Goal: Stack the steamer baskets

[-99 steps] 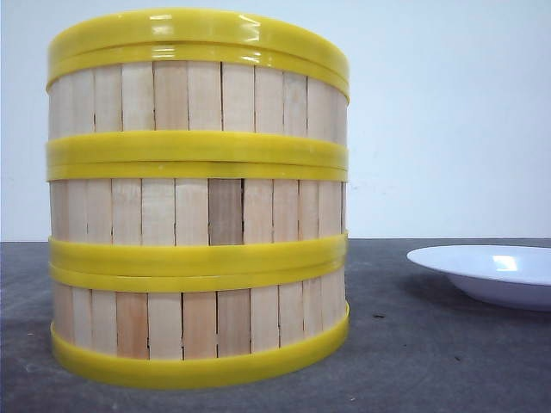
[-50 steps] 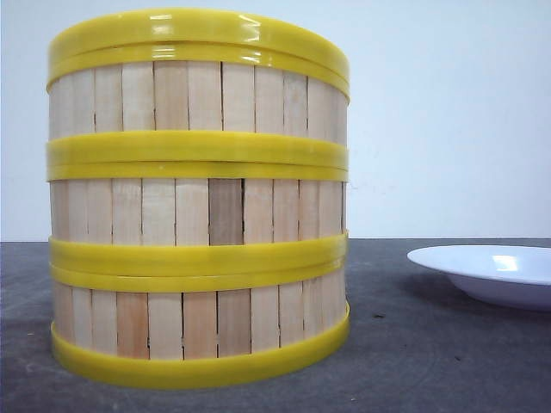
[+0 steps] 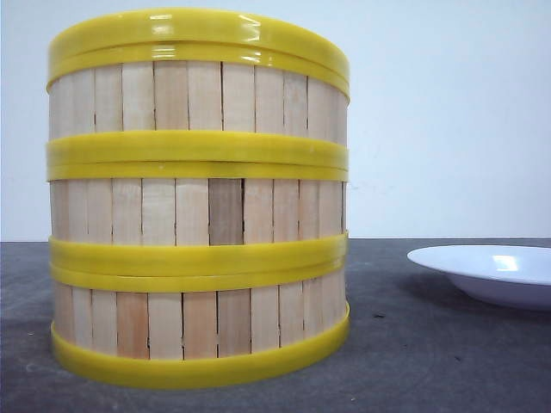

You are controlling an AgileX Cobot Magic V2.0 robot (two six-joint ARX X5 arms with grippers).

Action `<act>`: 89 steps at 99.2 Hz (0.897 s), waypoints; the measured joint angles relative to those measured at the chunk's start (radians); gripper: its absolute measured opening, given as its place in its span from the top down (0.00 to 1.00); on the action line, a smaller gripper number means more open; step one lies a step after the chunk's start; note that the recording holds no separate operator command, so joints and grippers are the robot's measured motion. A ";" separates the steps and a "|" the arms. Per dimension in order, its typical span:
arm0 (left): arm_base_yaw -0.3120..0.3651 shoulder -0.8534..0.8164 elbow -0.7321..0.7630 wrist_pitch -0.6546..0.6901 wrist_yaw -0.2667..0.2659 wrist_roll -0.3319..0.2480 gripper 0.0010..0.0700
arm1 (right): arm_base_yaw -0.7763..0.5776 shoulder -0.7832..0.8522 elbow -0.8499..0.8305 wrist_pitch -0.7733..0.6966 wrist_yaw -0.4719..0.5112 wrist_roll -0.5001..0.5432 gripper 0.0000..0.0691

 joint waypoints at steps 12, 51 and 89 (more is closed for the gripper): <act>0.000 0.000 0.000 0.000 0.000 0.000 0.98 | -0.001 0.000 0.000 0.000 0.001 -0.002 0.99; 0.000 0.000 0.000 0.000 0.000 0.000 0.98 | -0.316 0.000 0.000 0.004 -0.063 -0.068 0.99; 0.000 0.000 0.000 0.000 0.000 0.000 0.98 | -0.755 -0.040 -0.019 0.076 -0.381 -0.195 0.99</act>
